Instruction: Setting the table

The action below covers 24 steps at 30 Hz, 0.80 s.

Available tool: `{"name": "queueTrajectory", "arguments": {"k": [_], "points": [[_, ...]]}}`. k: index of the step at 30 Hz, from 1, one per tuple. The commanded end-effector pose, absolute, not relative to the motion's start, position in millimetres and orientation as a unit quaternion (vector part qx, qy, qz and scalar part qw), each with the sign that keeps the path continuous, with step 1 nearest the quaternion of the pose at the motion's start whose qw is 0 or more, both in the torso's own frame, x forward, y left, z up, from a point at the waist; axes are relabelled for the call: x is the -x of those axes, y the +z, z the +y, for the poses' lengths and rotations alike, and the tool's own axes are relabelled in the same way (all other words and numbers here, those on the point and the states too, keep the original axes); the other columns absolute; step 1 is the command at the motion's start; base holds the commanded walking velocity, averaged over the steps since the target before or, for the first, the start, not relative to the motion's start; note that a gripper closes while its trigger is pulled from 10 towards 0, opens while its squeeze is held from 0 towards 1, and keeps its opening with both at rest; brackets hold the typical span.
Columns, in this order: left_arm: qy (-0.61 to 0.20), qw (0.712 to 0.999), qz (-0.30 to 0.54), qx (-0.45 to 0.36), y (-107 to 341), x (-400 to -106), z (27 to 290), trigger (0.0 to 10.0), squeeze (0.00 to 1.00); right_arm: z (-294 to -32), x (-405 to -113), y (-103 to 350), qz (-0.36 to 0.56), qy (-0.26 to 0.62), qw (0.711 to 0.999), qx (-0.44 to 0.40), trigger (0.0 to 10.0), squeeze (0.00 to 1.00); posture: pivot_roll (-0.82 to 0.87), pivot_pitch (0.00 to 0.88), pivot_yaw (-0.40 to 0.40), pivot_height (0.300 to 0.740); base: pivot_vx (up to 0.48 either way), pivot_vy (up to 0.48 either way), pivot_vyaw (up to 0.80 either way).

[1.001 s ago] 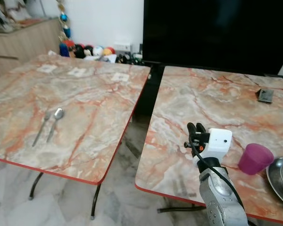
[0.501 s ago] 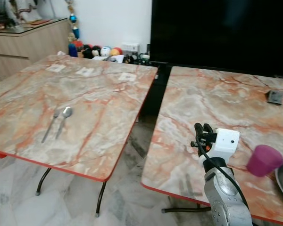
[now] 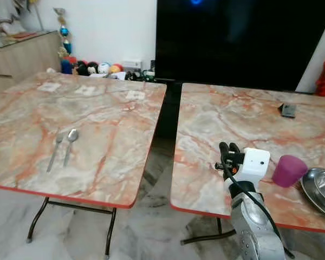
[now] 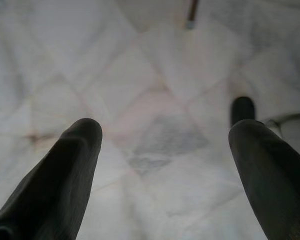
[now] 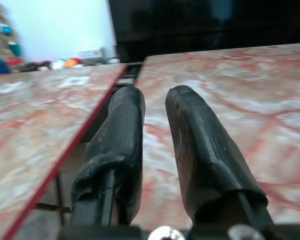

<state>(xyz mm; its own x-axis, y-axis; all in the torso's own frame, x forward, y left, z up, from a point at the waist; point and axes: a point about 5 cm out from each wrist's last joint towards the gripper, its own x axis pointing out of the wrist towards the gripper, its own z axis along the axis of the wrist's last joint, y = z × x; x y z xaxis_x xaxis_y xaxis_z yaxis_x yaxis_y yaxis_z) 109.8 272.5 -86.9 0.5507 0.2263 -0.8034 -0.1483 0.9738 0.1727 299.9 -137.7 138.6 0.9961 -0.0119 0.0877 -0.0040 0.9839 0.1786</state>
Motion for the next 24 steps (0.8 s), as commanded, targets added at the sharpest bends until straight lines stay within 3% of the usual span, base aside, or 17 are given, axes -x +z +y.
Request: {"name": "queueTrajectory", "arguments": {"k": [1,17,24], "points": [[0.108,0.872,0.476,-0.035,-90.3,-99.2,271.9,10.0,0.00,-140.3,-298.4,133.2,-0.033,-0.009,0.995,-0.094,10.0,0.00,0.00,0.000,0.007,0.740,0.000,0.300,0.00],[0.095,0.870,0.483,-0.030,-97.7,-103.5,246.5,10.0,0.00,-139.7,-299.4,132.9,-0.032,-0.009,0.995,-0.096,10.0,0.00,0.00,0.000,0.009,0.740,0.000,0.298,0.00],[0.101,0.872,0.478,-0.031,-93.3,-107.1,258.8,10.0,0.00,-138.2,-300.4,133.5,-0.032,-0.005,0.995,-0.096,10.0,0.00,0.00,0.000,0.007,0.740,0.000,0.299,0.00]]}}
